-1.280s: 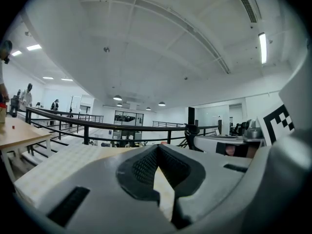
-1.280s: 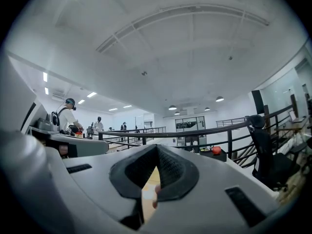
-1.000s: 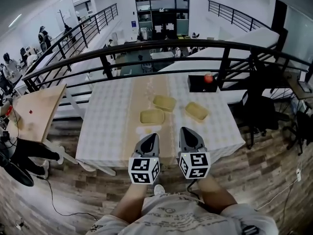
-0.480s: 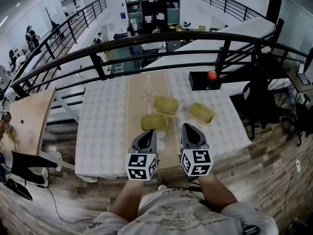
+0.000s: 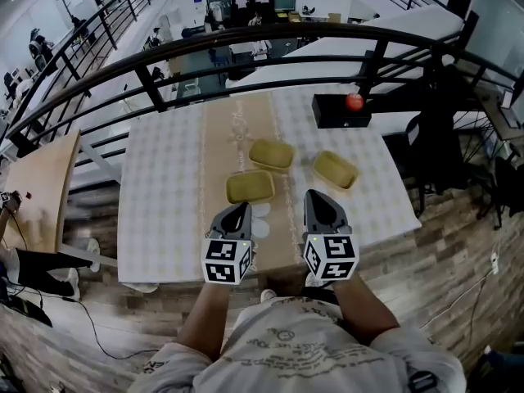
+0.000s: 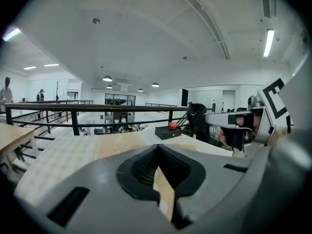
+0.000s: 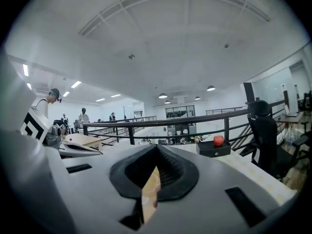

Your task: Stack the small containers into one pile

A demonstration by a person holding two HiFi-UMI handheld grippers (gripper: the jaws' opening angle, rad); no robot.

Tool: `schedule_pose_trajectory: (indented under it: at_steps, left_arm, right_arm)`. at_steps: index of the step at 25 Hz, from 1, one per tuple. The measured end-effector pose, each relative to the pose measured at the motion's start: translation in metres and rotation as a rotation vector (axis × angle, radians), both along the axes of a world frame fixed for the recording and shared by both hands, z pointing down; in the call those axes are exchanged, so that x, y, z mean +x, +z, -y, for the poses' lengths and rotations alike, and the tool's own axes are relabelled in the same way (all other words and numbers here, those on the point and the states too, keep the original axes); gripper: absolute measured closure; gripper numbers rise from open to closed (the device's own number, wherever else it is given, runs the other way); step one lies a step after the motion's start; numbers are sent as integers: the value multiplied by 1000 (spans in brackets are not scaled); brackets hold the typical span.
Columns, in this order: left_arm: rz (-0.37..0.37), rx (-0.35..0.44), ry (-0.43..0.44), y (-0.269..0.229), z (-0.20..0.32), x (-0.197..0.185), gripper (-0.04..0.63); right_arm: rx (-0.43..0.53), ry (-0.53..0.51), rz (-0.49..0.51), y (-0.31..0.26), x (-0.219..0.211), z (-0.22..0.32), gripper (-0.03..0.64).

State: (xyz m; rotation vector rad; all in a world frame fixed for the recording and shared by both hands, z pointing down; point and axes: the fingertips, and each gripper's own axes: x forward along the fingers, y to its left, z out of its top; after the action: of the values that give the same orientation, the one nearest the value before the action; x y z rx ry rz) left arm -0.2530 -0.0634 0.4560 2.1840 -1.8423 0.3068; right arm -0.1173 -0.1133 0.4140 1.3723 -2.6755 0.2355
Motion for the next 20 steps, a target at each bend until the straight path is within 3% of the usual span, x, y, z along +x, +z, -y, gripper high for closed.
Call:
schedule_pose_trajectory:
  at_steps: [5, 9, 14, 20]
  left_arm:
    - [63, -41, 49, 20, 19, 5, 597]
    - [163, -102, 196, 43, 36, 14, 597]
    - [396, -205, 437, 83, 53, 21, 575]
    - [732, -397, 658, 139, 52, 16, 546]
  right_arm:
    - [-14, 9, -12, 8, 12, 15, 624]
    - [-30, 6, -27, 13, 22, 23, 624]
    - [-44, 11, -46, 20, 37, 31, 624]
    - [-37, 25, -77, 24, 51, 37, 624]
